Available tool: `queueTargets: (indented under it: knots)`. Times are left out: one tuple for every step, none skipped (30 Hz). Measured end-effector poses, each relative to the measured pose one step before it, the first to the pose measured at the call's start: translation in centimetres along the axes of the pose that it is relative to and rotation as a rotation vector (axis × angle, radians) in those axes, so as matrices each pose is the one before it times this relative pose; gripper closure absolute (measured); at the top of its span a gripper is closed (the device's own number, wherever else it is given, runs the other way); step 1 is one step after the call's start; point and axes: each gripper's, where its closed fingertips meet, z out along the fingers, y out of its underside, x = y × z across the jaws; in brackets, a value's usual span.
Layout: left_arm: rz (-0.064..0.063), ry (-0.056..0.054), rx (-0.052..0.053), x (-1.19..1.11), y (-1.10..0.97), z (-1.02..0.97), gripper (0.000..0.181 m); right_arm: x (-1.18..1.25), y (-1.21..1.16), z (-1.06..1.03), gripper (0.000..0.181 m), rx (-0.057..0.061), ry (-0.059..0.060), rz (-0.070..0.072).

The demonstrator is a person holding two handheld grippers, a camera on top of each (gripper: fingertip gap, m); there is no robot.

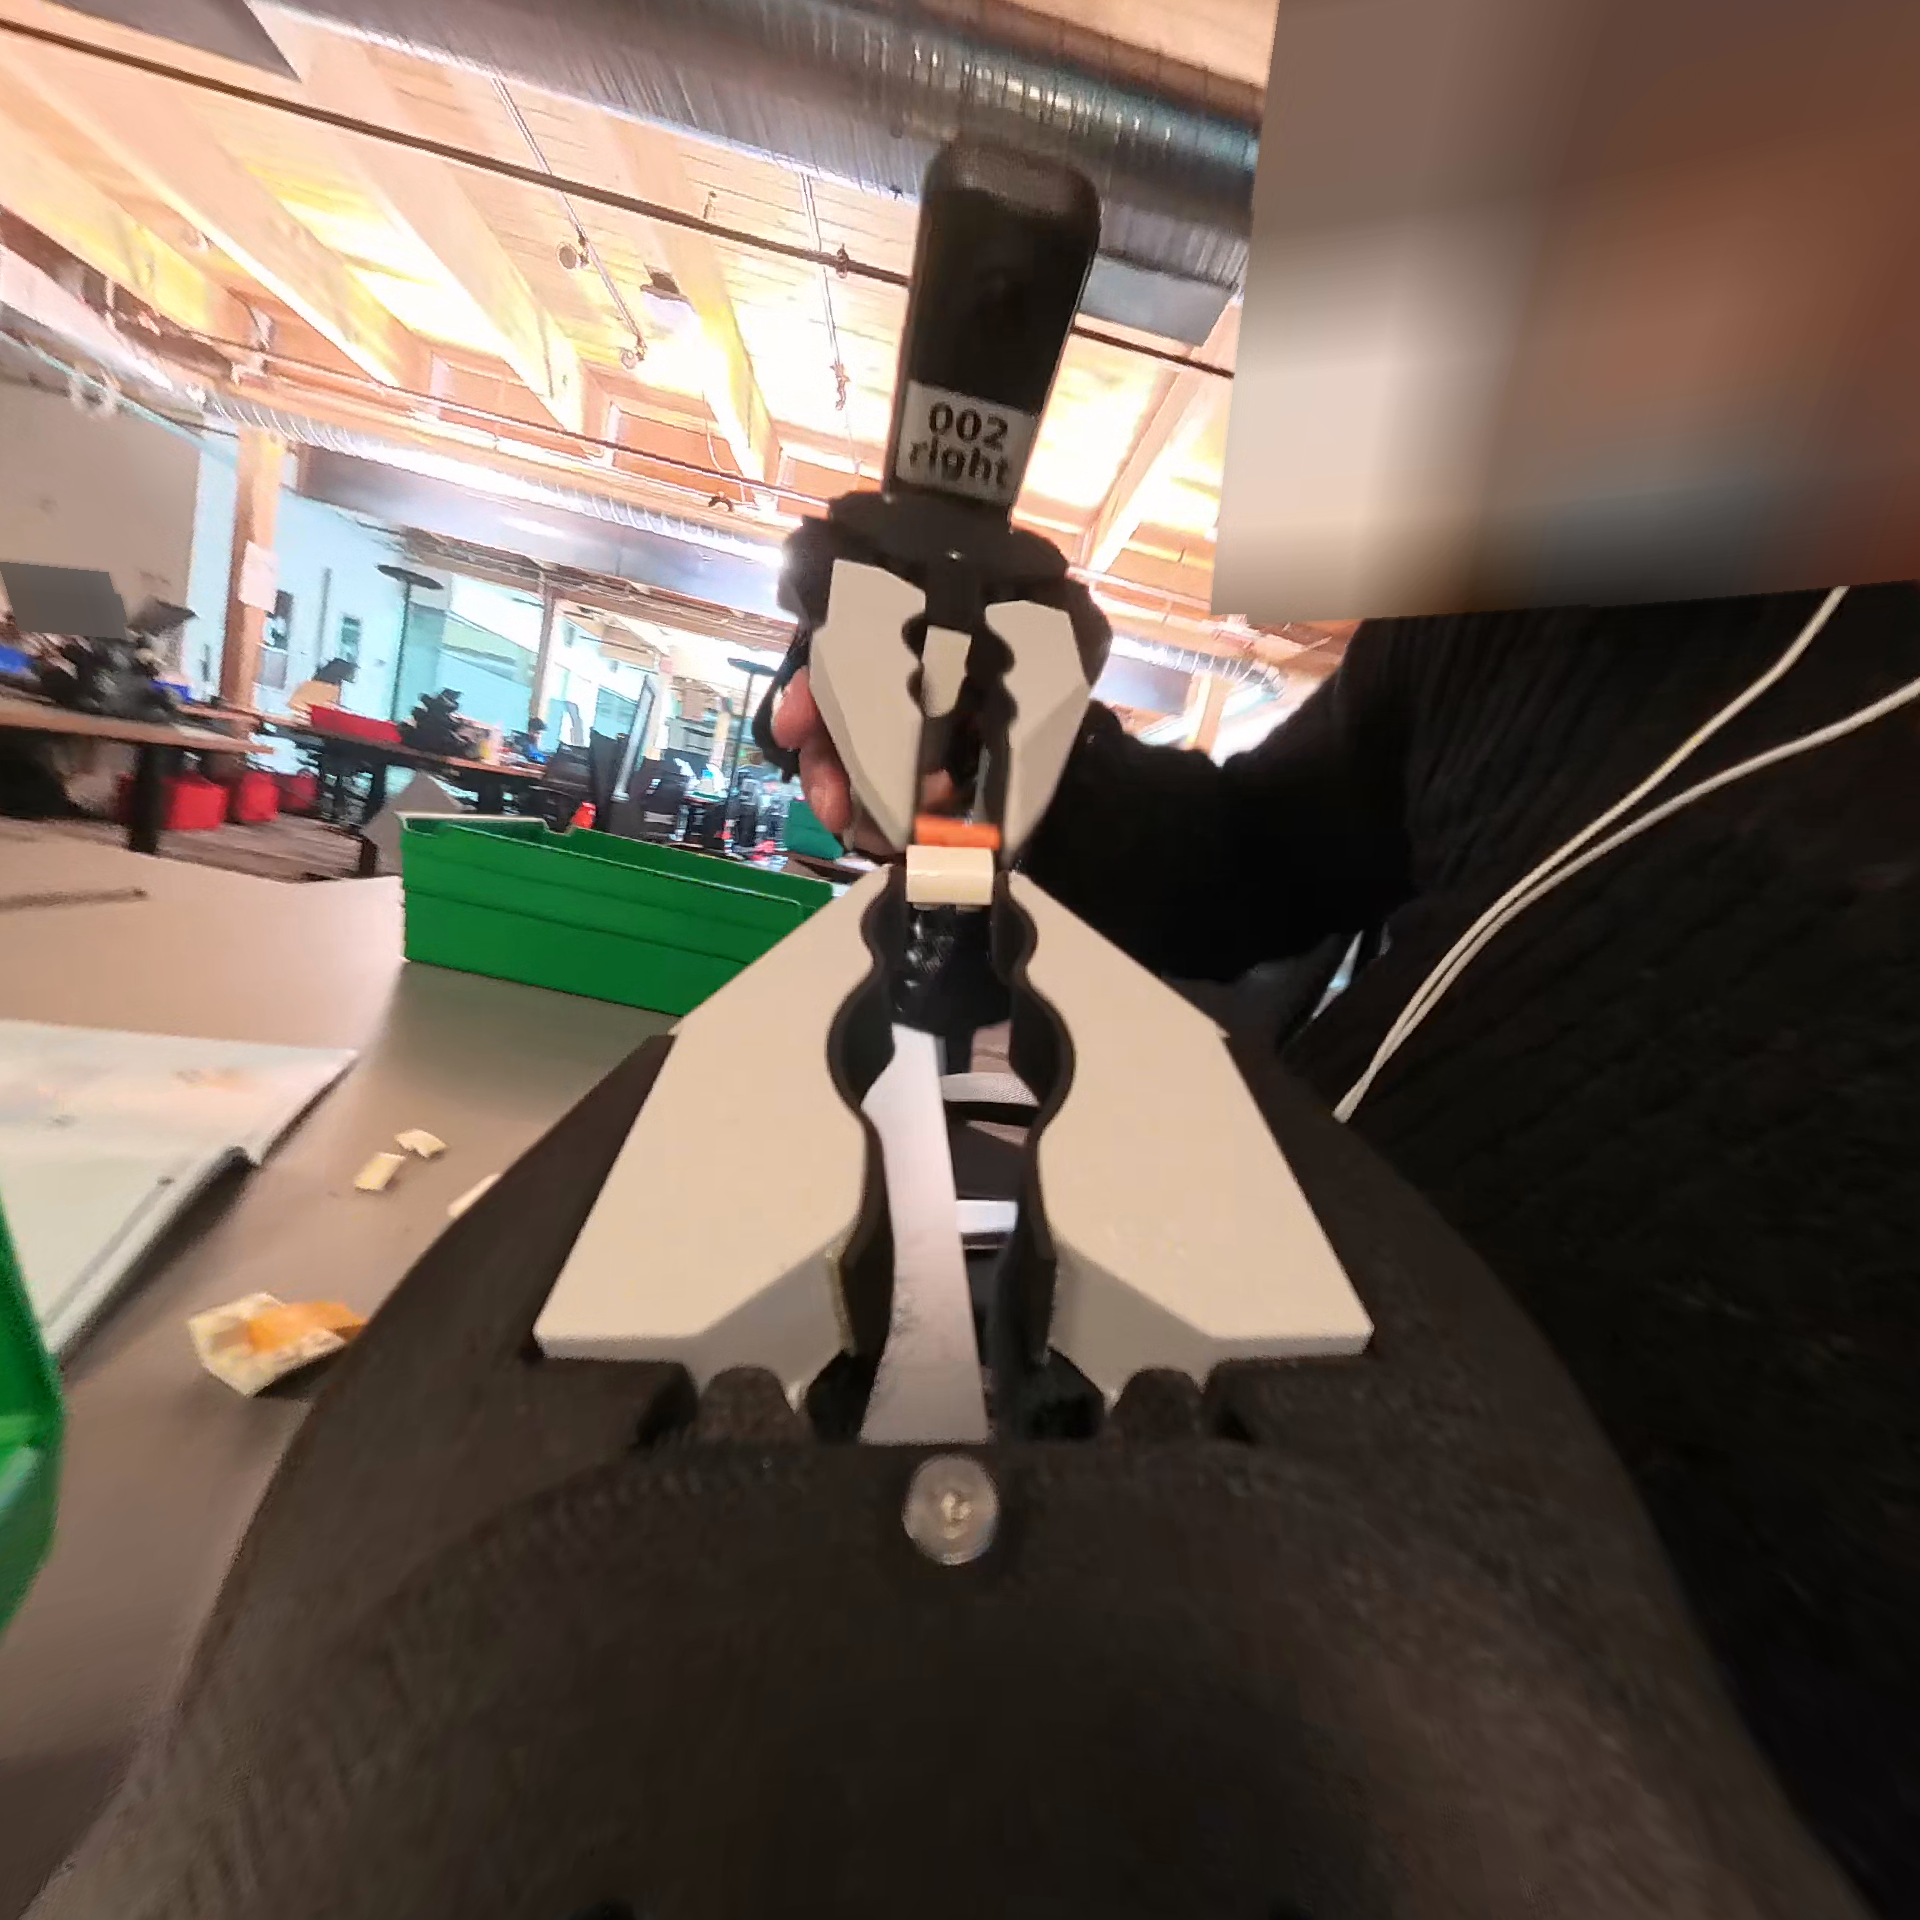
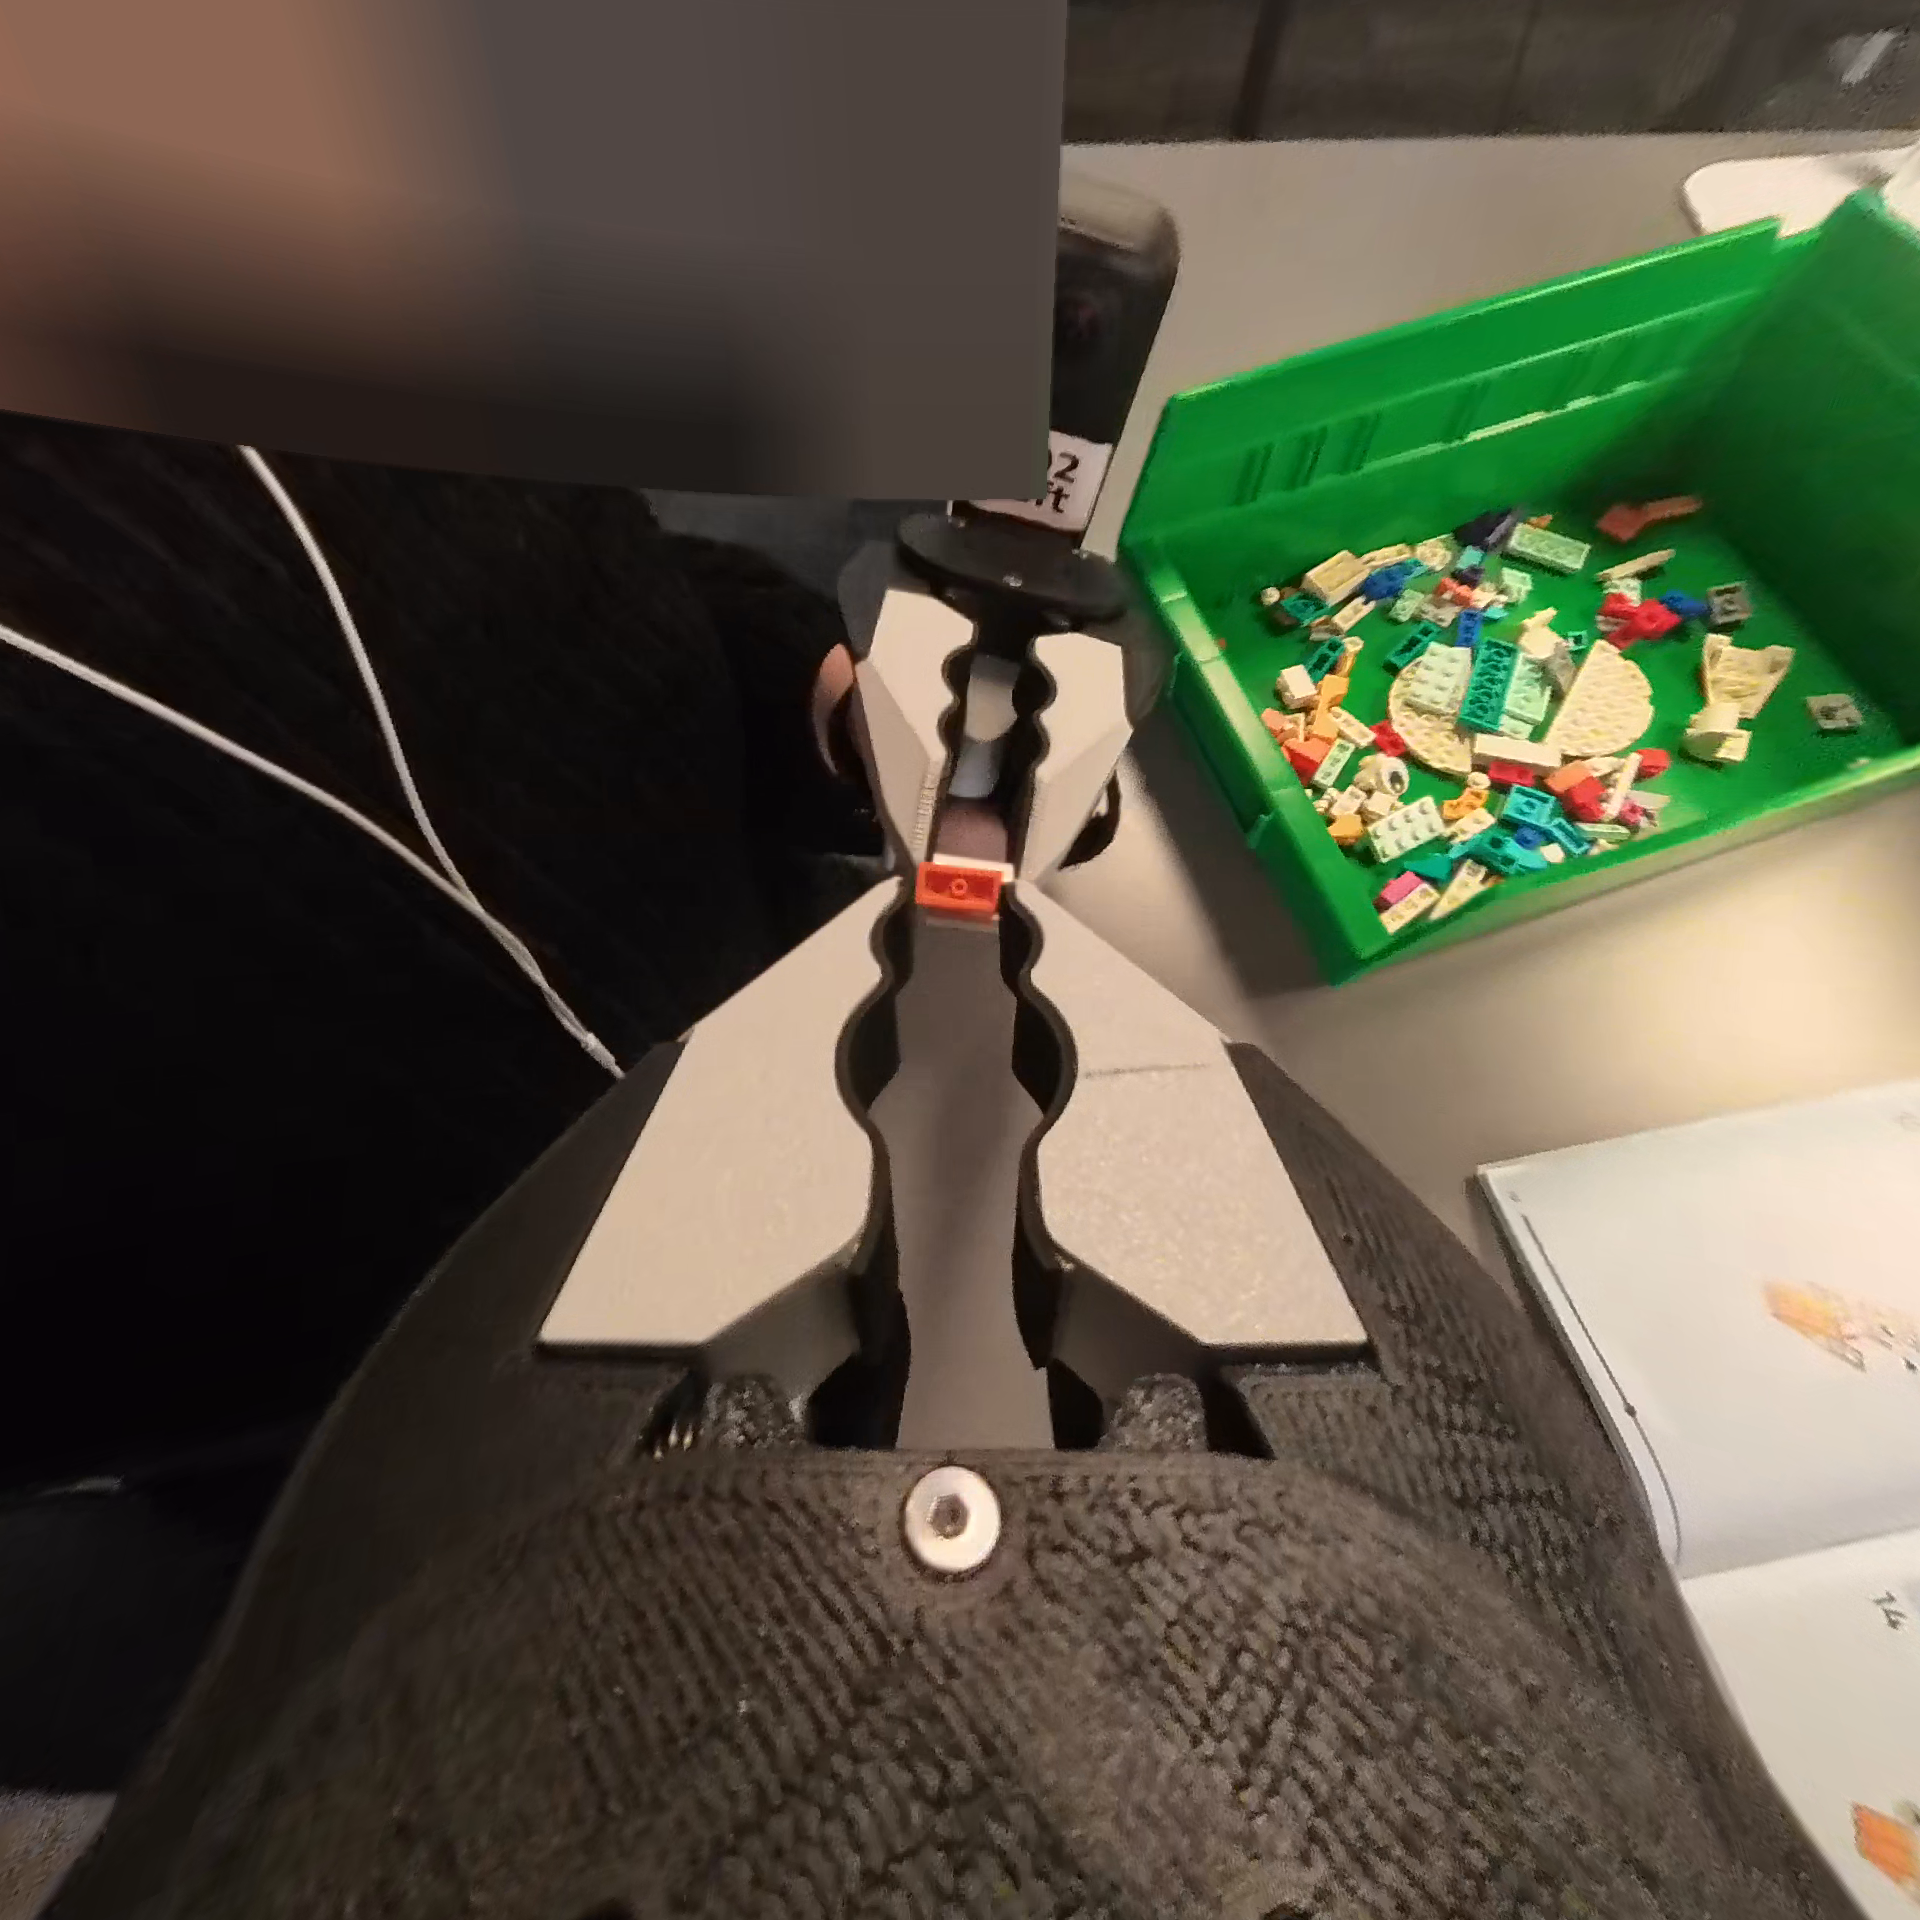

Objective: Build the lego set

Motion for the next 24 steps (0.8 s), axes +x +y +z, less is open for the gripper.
queueTargets:
  knots:
    - [0.0116, -0.0014, -0.0073, 0.059, 0.064, -0.025, 0.166, -0.072, -0.048, 0.097, 0.167, -0.0139, -0.0095, -0.0029]
    - [0.0060, -0.0033, 0.0055, 0.013, -0.103, -0.091, 0.166, 0.002, -0.057, 0.034, 0.167, -0.0113, -0.0050, -0.0007]
    - [0.0007, -0.0006, 0.0036, 0.036, -0.062, -0.072, 0.166, -0.037, -0.037, 0.017, 0.167, -0.0106, -0.0055, -0.0013]
    - [0.0005, 0.0024, 0.0002, 0.066, -0.013, -0.038, 0.166, -0.062, 0.009, 0.021, 0.167, -0.0118, -0.0047, -0.0017]
    - [0.0033, 0.0010, -0.0012, 0.075, 0.008, 0.002, 0.166, -0.022, 0.029, 0.022, 0.167, -0.0130, -0.0018, -0.0024]
    - [0.0068, 0.0011, -0.0023, 0.098, 0.031, 0.015, 0.166, -0.016, 0.054, 0.007, 0.167, -0.0131, 0.0000, -0.0040]
    - [0.0062, 0.0013, -0.0007, 0.107, -0.001, 0.031, 0.166, -0.043, 0.063, 0.004, 0.167, -0.0126, -0.0017, -0.0033]
    - [0.0060, -0.0020, -0.0044, 0.032, 0.046, 0.036, 0.166, -0.069, 0.045, 0.005, 0.167, -0.0109, -0.0035, -0.0008]
    - [0.0058, 0.0006, -0.0045, 0.043, 0.049, 0.024, 0.166, -0.052, 0.033, -0.002, 0.167, -0.0088, -0.0023, -0.0005]
    - [0.0034, -0.0008, -0.0023, 0.030, 0.017, 0.020, 0.166, -0.018, 0.029, -0.004, 0.167, -0.0083, -0.0005, -0.0005]
    - [0.0036, -0.0018, -0.0024, 0.008, 0.023, 0.007, 0.166, -0.012, 0.037, -0.003, 0.167, -0.0095, 0.0000, -0.0005]
    - [0.0042, -0.0019, -0.0027, 0.002, 0.035, 0.026, 0.166, -0.023, 0.048, 0.003, 0.167, -0.0100, 0.0001, -0.0018]
    - [0.0036, -0.0017, -0.0019, 0.014, 0.041, 0.019, 0.166, -0.010, 0.029, -0.004, 0.167, -0.0085, 0.0003, -0.0030]
    - [0.0024, -0.0009, 0.0003, 0.026, 0.002, 0.019, 0.166, -0.008, 0.029, 0.003, 0.166, -0.0077, 0.0011, -0.0024]
    - [0.0006, 0.0011, 0.0021, 0.037, -0.021, 0.021, 0.166, 0.008, 0.034, 0.015, 0.164, -0.0065, 0.0014, -0.0018]
    - [-0.0001, 0.0014, -0.0011, 0.037, 0.020, 0.044, 0.166, -0.009, 0.010, 0.013, 0.163, -0.0049, 0.0005, -0.0020]
    - [0.0012, 0.0005, -0.0011, 0.023, 0.019, 0.039, 0.166, -0.006, -0.010, 0.021, 0.163, -0.0032, 0.0004, -0.0015]
    - [0.0020, 0.0004, -0.0006, 0.035, 0.010, 0.034, 0.166, -0.030, -0.025, 0.023, 0.162, -0.0014, -0.0011, -0.0008]
    - [0.0014, 0.0005, -0.0008, 0.027, 0.010, 0.029, 0.166, -0.035, -0.050, -0.004, 0.162, 0.0000, -0.0010, -0.0008]
    - [0.0008, 0.0002, -0.0012, 0.020, 0.007, 0.035, 0.166, -0.010, -0.046, -0.011, 0.162, 0.0004, 0.0005, -0.0013]
    - [0.0008, 0.0007, -0.0006, 0.029, 0.003, 0.022, 0.166, -0.013, -0.045, -0.012, 0.162, 0.0003, 0.0002, -0.0014]
    - [0.0006, 0.0005, 0.0004, 0.022, -0.006, 0.018, 0.166, 0.000, -0.032, -0.029, 0.162, 0.0007, 0.0004, -0.0005]
    - [0.0000, 0.0005, 0.0000, 0.014, -0.014, 0.016, 0.166, 0.022, -0.054, -0.042, 0.161, 0.0015, 0.0016, -0.0001]
    - [-0.0002, 0.0001, 0.0000, -0.001, 0.005, 0.013, 0.166, 0.041, -0.045, -0.043, 0.161, 0.0024, 0.0023, -0.0001]
